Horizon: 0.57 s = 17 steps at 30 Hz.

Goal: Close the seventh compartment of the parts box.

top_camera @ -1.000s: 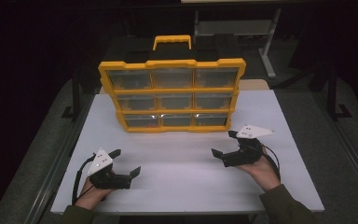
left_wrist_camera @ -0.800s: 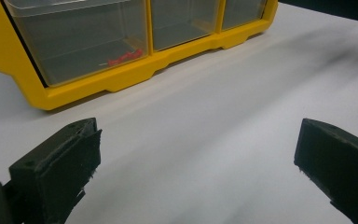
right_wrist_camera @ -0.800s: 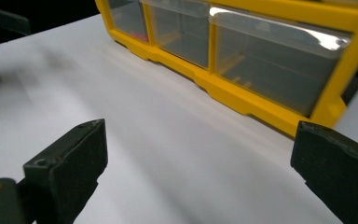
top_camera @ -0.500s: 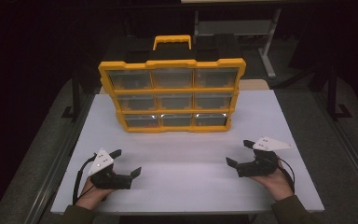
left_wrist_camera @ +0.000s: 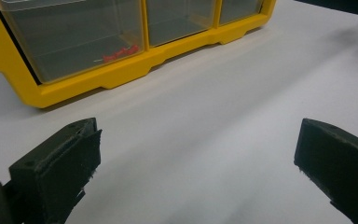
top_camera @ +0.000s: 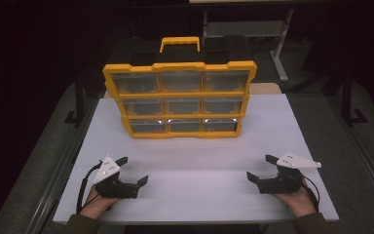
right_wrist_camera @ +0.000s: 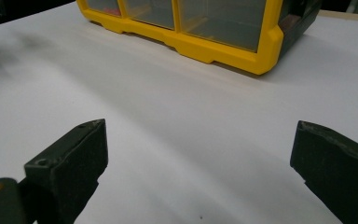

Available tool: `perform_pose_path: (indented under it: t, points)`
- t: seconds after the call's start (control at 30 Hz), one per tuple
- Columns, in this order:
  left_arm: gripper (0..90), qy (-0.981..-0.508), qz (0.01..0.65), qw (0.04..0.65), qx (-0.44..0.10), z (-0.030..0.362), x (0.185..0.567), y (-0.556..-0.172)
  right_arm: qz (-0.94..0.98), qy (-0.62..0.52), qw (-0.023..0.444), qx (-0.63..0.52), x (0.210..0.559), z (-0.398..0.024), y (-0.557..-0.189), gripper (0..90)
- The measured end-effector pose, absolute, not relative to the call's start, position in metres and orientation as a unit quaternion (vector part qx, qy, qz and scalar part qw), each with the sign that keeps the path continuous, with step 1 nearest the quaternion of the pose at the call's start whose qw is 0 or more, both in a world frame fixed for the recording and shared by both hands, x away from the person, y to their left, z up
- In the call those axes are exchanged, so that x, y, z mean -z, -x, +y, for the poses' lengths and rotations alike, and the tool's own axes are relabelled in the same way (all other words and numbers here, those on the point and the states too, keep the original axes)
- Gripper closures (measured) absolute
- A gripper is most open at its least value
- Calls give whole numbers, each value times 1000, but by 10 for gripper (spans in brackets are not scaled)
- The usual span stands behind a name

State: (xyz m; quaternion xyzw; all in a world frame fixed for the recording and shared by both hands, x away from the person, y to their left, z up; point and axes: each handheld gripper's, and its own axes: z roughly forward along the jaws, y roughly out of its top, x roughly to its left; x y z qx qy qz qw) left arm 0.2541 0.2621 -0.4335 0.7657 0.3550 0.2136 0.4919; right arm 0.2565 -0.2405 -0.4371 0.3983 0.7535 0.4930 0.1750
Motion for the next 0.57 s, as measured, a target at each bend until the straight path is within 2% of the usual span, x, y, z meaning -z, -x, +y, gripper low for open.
perform_pose_path:
  t: [0.57]
  points:
    - [0,-767,357,489,-214,262,434,-255,756,-398,178,-489,439,-242,-254,34]
